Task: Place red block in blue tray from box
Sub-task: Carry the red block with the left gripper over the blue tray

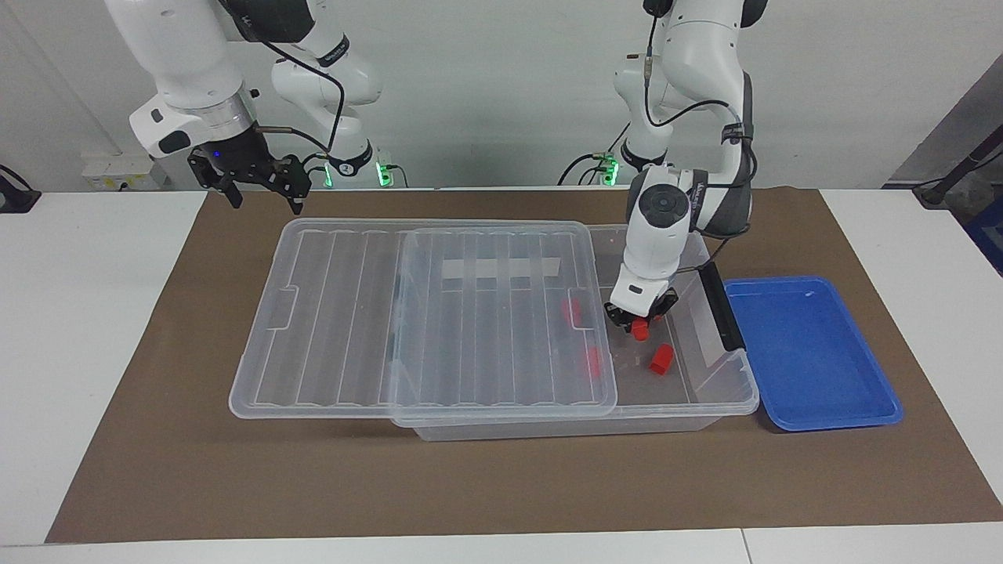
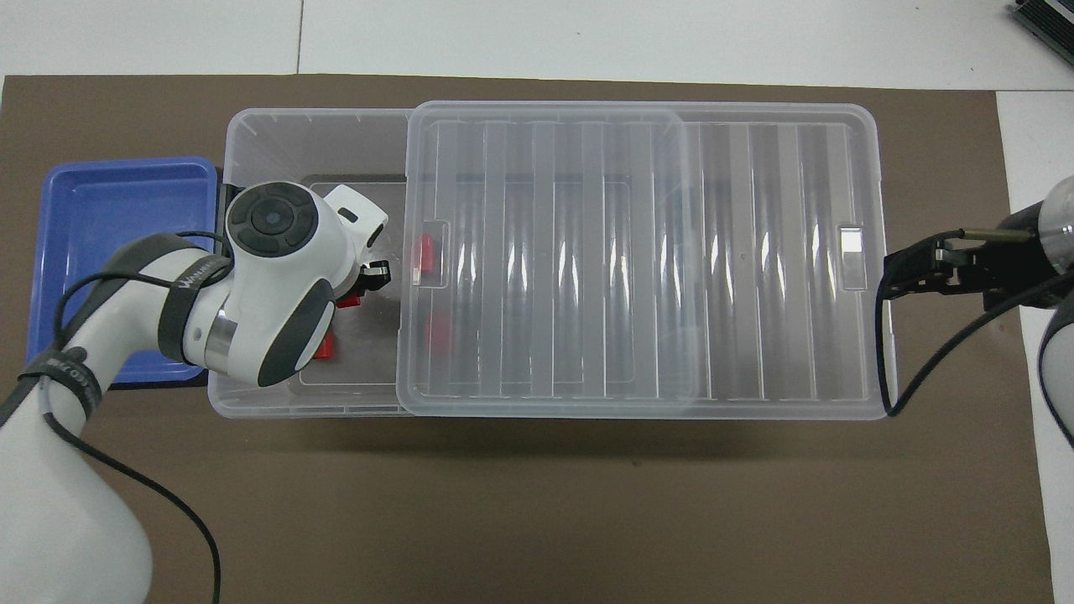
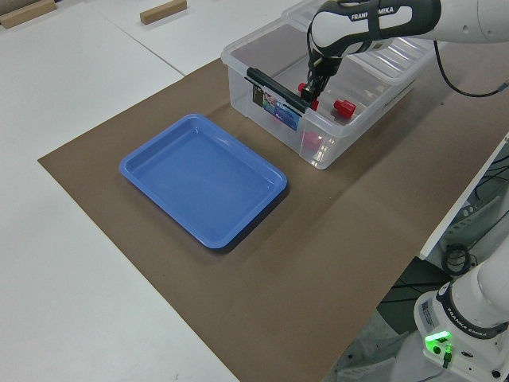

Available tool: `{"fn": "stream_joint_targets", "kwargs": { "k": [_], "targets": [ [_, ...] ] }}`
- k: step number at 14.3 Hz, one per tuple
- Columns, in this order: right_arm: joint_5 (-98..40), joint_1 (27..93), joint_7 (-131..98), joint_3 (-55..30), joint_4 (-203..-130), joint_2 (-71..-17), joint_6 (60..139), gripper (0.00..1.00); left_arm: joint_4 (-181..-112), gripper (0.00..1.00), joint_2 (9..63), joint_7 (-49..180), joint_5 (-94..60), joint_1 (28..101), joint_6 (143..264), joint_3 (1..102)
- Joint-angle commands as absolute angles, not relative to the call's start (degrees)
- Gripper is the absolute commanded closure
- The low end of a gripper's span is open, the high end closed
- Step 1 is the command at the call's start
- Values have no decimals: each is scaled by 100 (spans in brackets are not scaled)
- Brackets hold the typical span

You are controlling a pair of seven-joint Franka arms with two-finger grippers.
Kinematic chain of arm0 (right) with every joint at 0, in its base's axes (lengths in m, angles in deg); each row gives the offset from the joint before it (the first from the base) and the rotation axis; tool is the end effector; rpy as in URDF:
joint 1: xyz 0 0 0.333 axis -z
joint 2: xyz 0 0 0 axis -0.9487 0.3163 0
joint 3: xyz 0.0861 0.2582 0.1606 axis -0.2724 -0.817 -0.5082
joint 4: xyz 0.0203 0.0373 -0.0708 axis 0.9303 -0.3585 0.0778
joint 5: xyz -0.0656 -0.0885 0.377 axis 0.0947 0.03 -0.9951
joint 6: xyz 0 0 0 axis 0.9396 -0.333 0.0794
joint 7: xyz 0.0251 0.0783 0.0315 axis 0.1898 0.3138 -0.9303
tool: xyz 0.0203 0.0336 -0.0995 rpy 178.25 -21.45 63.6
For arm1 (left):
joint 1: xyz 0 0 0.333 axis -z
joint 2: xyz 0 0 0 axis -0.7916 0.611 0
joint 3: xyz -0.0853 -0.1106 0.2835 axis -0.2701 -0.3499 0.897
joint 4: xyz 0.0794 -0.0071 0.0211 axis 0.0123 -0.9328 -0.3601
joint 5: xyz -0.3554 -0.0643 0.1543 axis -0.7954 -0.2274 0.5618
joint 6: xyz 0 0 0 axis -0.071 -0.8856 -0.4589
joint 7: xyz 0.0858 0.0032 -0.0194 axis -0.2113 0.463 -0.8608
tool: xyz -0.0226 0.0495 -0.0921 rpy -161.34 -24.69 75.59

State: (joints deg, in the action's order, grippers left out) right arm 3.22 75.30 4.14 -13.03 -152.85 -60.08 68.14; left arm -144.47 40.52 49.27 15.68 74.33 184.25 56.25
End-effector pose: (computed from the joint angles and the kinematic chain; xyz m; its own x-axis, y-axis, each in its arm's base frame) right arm 0.5422 0.0360 0.6248 0.9882 -0.1431 -0.0543 -0.1408 -0.9891 0.0430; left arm 0.5752 -0.2067 0.3767 0.9920 0.1241 0.0218 0.1259 -0.9835 -0.1303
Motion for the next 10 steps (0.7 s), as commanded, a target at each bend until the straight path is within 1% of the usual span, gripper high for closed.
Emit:
{"fn": "stream_joint_targets", "kwargs": {
  "k": [1,3,5,8,10],
  "targets": [
    [235,7587,407,-1335,-15300,-5998,6869,0,-13436,98,3845,5291,1563,7186,17002,5589],
    [235,7587,415,-1335,-15300,-5998,6869,0,-12759,97,3818,5773,1230,6914,16201,5632],
    [235,7596,442,-1335,-15300,-5998,6878,0,-12379,97,3827,6493,1184,6563,15724,5659],
    [235,7587,433,-1335,-15300,-5998,6878,0,-12412,96,3801,8064,1176,5694,15792,5685],
    [235,7596,451,-1335,-15300,-5998,6896,0,-12675,96,3722,8963,1176,5148,16308,5694]
  ]
}}
